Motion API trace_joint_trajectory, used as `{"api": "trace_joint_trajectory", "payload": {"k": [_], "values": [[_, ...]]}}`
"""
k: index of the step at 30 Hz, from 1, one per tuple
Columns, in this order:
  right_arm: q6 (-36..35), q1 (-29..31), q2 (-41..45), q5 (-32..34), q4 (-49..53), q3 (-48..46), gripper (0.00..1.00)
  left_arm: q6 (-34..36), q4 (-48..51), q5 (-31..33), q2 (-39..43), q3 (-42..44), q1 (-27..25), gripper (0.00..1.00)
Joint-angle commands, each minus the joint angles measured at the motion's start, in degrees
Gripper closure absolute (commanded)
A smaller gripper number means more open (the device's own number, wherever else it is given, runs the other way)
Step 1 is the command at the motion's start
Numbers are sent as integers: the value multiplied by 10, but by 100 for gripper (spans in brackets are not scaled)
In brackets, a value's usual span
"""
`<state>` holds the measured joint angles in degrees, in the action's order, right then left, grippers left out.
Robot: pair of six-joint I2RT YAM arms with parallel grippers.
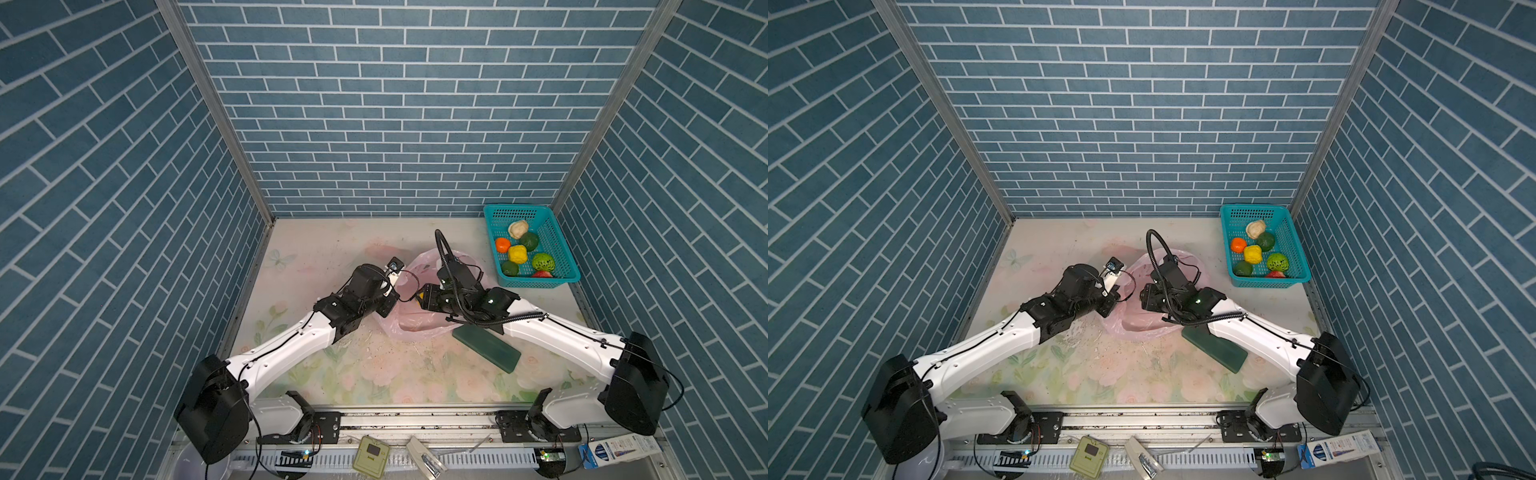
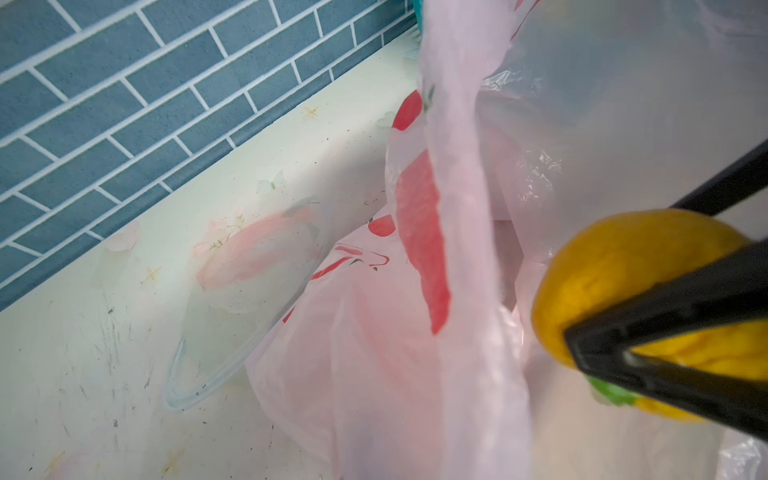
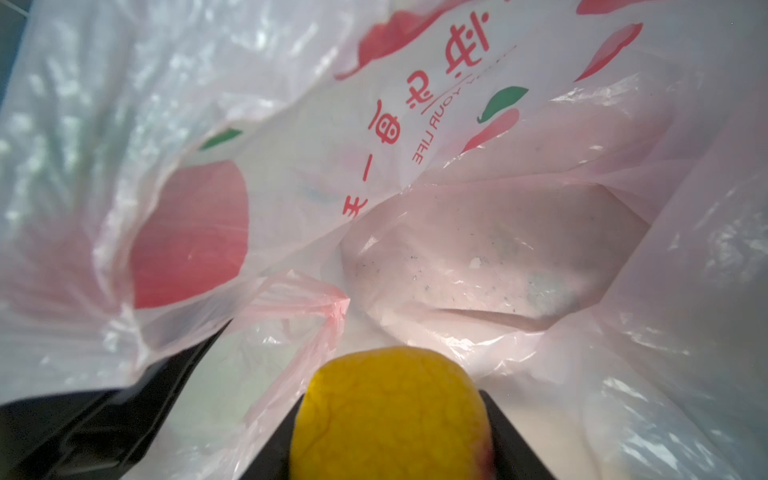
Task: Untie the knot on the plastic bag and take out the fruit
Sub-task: 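Lift the yellow peach out of the bag toward the teal basket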
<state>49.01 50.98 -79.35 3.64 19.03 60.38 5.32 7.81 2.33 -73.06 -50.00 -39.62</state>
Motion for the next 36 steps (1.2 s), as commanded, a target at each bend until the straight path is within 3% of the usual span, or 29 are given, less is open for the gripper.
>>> {"api": "trace_joint_trajectory", "payload": {"k": [1,12,18,25,36], "values": [[-15,0,21,-14,54,48,47,-10,-8,9,-9,-11,3,100],[-28,-3,24,-46,111,158,47,-4,4,16,-17,-25,3,100],[-39,-39,21,-58,118,205,47,0,3,12,-19,-24,3,100],[-74,-128,17,-83,140,272,46,-2,-1,11,-17,-19,3,100],[-98,-342,3,-171,105,256,45,-13,-10,-4,-5,-9,3,100]]}}
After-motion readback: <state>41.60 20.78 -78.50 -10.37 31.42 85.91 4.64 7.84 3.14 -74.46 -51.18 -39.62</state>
